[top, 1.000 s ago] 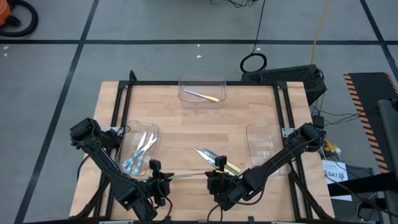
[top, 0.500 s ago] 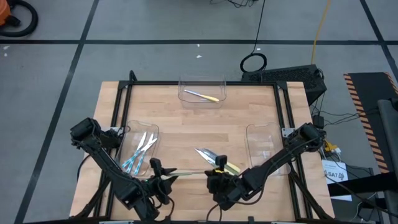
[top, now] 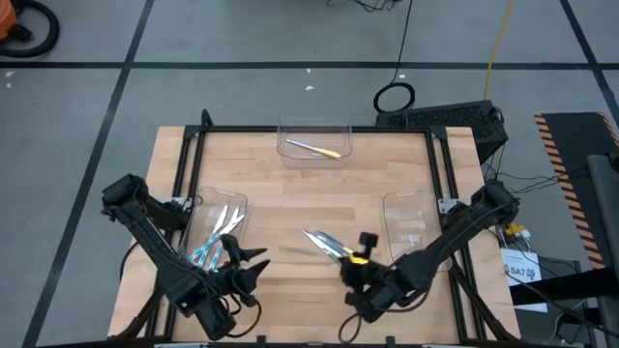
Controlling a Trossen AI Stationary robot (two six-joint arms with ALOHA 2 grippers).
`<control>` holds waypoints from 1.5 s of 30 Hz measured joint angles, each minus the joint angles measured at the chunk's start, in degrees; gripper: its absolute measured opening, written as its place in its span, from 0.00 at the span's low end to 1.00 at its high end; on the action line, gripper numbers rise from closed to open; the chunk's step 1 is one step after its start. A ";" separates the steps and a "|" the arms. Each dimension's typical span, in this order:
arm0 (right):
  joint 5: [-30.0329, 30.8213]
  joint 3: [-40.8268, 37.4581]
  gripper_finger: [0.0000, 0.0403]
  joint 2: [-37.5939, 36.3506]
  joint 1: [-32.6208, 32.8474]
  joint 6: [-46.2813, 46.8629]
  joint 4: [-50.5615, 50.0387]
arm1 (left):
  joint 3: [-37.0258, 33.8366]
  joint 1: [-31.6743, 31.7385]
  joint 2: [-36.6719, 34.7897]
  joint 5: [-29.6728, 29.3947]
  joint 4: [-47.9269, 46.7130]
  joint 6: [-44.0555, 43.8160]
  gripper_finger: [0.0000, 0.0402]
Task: Sort silverware by color (type)
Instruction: Put the left green knife into the bottom right transparent bin
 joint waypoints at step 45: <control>-30.68 -16.65 0.00 -15.95 10.10 77.23 -40.28 | 0.00 -1.76 -0.27 8.35 1.11 -9.95 0.39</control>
